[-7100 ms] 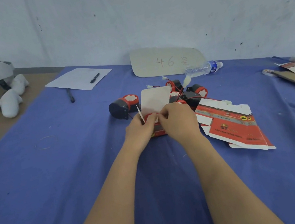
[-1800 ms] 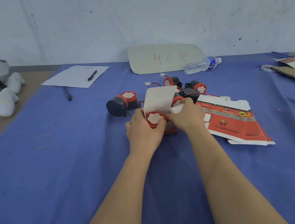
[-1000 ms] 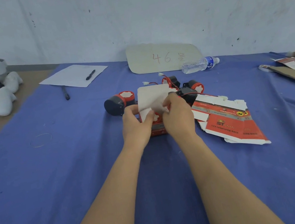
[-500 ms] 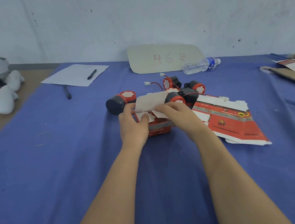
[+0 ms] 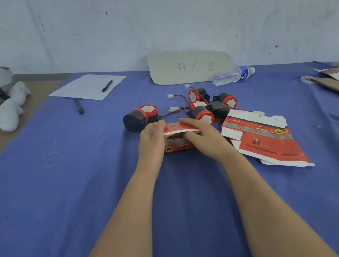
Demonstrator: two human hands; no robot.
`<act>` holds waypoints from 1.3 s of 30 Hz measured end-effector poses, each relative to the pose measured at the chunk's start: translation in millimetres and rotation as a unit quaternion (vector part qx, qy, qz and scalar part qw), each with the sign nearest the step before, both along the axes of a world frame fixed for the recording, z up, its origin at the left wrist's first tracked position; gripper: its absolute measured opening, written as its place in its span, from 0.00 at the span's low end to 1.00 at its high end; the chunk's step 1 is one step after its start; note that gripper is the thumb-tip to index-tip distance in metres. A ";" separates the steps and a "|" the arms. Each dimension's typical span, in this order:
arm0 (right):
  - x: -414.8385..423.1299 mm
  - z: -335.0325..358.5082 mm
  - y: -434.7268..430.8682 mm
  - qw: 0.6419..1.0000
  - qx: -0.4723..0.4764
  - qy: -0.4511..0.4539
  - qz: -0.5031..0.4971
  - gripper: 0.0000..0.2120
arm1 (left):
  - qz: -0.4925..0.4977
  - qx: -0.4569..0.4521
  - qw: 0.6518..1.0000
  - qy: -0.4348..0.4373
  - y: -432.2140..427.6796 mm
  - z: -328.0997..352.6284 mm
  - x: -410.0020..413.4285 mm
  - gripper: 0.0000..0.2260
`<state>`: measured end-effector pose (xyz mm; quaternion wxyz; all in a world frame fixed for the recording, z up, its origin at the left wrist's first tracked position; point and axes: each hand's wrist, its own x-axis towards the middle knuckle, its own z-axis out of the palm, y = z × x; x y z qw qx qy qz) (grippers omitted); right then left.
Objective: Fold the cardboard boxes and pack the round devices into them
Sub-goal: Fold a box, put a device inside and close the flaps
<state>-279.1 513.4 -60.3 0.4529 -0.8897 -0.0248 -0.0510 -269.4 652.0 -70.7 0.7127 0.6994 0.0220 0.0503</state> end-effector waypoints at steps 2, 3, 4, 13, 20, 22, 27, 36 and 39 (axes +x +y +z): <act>-1.6 2.0 -1.3 0.997 -0.008 0.050 0.053 0.26 | 0.009 0.080 0.996 -0.044 -0.4 -4.5 0.0 0.02; -2.1 2.7 -0.8 0.996 -0.002 0.060 0.064 0.28 | 0.015 0.109 0.992 -0.060 -0.8 -6.4 0.1 0.01; -1.6 3.1 -0.2 0.996 0.013 0.058 0.064 0.28 | 0.022 0.128 0.989 -0.066 -1.6 -7.8 0.6 0.03; -3.2 -0.3 -5.6 0.997 0.056 0.046 0.033 0.26 | -0.022 0.194 0.979 -0.050 5.4 -4.4 1.9 0.21; -5.1 -2.6 -10.7 0.995 0.050 0.044 0.075 0.29 | -0.013 0.217 0.974 -0.064 5.3 -7.3 -0.4 0.18; -4.5 -6.1 -8.0 0.998 0.037 0.007 0.059 0.27 | -0.015 0.197 0.978 -0.072 5.6 -7.4 -0.4 0.17; -5.7 -9.4 -1.5 0.997 0.048 -0.058 0.004 0.21 | -0.034 0.128 0.988 -0.077 4.9 -4.2 -6.0 0.09; -5.7 -2.9 4.8 0.996 0.069 -0.058 0.008 0.12 | 0.027 0.086 0.992 -0.091 0.3 -2.7 -6.9 0.13; -4.3 -3.6 5.9 0.995 0.080 -0.060 0.015 0.10 | 0.035 0.080 0.992 -0.092 0.9 -1.9 -5.6 0.14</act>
